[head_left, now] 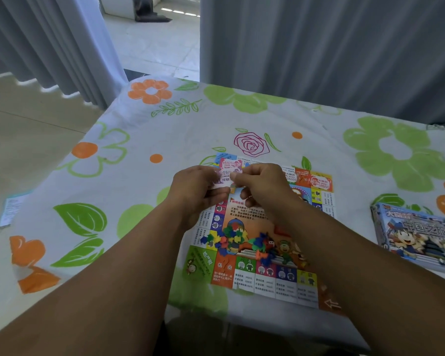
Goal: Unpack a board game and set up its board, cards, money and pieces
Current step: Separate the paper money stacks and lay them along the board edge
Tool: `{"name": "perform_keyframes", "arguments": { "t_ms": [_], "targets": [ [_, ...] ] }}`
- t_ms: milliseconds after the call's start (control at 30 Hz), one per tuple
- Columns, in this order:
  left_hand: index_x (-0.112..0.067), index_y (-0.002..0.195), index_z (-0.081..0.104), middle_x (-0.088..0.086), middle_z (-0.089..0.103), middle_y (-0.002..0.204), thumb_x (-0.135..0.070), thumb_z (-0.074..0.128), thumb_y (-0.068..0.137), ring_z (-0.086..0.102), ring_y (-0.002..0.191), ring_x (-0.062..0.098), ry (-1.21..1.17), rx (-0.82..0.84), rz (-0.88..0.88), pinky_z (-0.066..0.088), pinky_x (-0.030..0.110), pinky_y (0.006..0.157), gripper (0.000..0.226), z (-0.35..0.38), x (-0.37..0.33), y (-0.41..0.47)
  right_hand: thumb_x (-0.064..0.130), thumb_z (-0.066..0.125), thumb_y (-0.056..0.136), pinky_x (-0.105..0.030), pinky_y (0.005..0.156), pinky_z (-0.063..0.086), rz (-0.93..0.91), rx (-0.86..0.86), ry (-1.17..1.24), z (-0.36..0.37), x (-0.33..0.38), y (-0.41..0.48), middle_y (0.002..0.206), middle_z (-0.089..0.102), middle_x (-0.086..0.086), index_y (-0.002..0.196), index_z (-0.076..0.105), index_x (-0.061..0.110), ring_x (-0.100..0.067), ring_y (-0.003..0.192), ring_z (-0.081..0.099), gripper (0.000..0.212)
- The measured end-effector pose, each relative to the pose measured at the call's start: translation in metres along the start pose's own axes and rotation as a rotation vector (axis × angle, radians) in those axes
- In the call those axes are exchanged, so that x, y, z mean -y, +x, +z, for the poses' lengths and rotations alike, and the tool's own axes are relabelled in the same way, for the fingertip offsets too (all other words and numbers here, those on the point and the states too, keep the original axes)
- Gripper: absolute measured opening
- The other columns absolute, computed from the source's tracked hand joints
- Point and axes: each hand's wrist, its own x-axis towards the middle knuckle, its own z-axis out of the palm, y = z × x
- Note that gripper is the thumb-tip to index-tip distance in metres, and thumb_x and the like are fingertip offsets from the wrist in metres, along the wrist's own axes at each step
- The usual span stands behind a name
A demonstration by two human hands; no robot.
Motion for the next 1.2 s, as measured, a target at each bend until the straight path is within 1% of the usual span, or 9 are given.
{"name": "perform_keyframes", "arguments": {
  "t_ms": [133, 233, 333, 533, 667, 800, 933, 1067, 1200],
  "targets": [
    [-0.007, 0.112, 0.064, 0.018, 0.075, 0.093, 0.002, 0.055, 0.094, 0.076, 0.081, 0.026, -0.001, 0.003, -0.017, 0.062, 0.035, 0.075, 0.022, 0.004, 0.002, 0.002, 0.017, 0.071, 0.092, -0.027, 0.047, 0.048, 0.055, 0.009, 0.020, -0.011, -0.003, 0.001, 0.082, 0.067, -0.011, 0.096, 0.064, 0.005, -0.012, 0.052, 0.056, 0.015],
    [-0.007, 0.116, 0.061, 0.019, 0.074, 0.097, -0.001, 0.059, 0.094, 0.076, 0.079, 0.026, -0.003, -0.001, -0.019, 0.063, 0.034, 0.069, 0.023, 0.007, 0.003, 0.003, 0.016, 0.065, 0.096, -0.026, 0.045, 0.046, 0.091, -0.024, 0.059, -0.016, -0.002, 0.002, 0.081, 0.067, -0.010, 0.100, 0.064, 0.005, -0.013, 0.050, 0.055, 0.012],
    [-0.009, 0.118, 0.059, 0.020, 0.073, 0.098, -0.004, 0.060, 0.095, 0.075, 0.076, 0.025, 0.015, -0.027, -0.026, 0.063, 0.033, 0.065, 0.024, 0.010, 0.004, 0.005, 0.012, 0.056, 0.099, -0.025, 0.042, 0.043, 0.163, -0.106, 0.131, -0.024, 0.000, 0.006, 0.075, 0.063, -0.009, 0.095, 0.063, 0.006, -0.012, 0.045, 0.049, 0.010],
    [-0.010, 0.113, 0.061, 0.020, 0.072, 0.098, -0.004, 0.061, 0.095, 0.076, 0.078, 0.027, 0.062, -0.070, -0.068, 0.060, 0.031, 0.058, 0.019, 0.011, 0.005, 0.008, 0.009, 0.062, 0.095, -0.022, 0.038, 0.039, 0.292, -0.158, -0.017, -0.036, -0.009, 0.006, 0.065, 0.057, -0.010, 0.089, 0.063, -0.002, -0.012, 0.040, 0.046, 0.013],
    [-0.010, 0.106, 0.064, 0.020, 0.071, 0.098, -0.005, 0.062, 0.094, 0.076, 0.079, 0.028, 0.095, -0.097, -0.082, 0.061, 0.032, 0.061, 0.013, 0.011, 0.006, 0.010, 0.019, 0.066, 0.095, -0.022, 0.040, 0.034, 0.291, -0.135, -0.136, -0.037, -0.013, 0.007, 0.062, 0.059, -0.007, 0.079, 0.065, 0.003, -0.012, 0.039, 0.045, 0.023],
    [-0.010, 0.101, 0.066, 0.020, 0.071, 0.098, -0.005, 0.063, 0.093, 0.076, 0.078, 0.029, 0.131, -0.108, -0.091, 0.063, 0.037, 0.068, 0.010, 0.009, 0.005, 0.010, 0.025, 0.069, 0.093, -0.019, 0.039, 0.033, 0.291, -0.098, -0.201, -0.036, -0.015, 0.008, 0.060, 0.062, -0.006, 0.083, 0.068, 0.002, -0.011, 0.038, 0.045, 0.025],
    [-0.011, 0.102, 0.064, 0.019, 0.071, 0.097, -0.008, 0.062, 0.094, 0.076, 0.078, 0.029, 0.142, -0.110, -0.090, 0.063, 0.039, 0.072, 0.009, 0.007, 0.004, 0.009, 0.026, 0.078, 0.086, -0.019, 0.038, 0.036, 0.264, -0.144, -0.234, -0.036, -0.013, 0.009, 0.057, 0.059, -0.005, 0.083, 0.068, -0.002, -0.010, 0.035, 0.047, 0.029],
    [-0.011, 0.103, 0.065, 0.018, 0.072, 0.097, -0.008, 0.062, 0.094, 0.076, 0.076, 0.026, 0.129, -0.068, -0.082, 0.061, 0.031, 0.058, 0.009, 0.011, 0.004, 0.005, 0.025, 0.077, 0.082, -0.031, 0.051, 0.039, 0.178, -0.172, -0.280, -0.033, -0.014, 0.012, 0.064, 0.054, -0.013, 0.083, 0.067, -0.001, -0.019, 0.047, 0.047, 0.028],
    [-0.007, 0.105, 0.064, 0.020, 0.072, 0.099, -0.007, 0.062, 0.094, 0.072, 0.067, 0.024, 0.105, 0.004, -0.060, 0.059, 0.028, 0.055, 0.011, 0.016, 0.006, 0.002, 0.040, 0.072, 0.090, -0.024, 0.042, 0.036, 0.088, -0.027, -0.086, -0.027, -0.006, 0.003, 0.076, 0.060, -0.009, 0.089, 0.063, 0.001, -0.013, 0.046, 0.047, 0.039]
  ]
}}
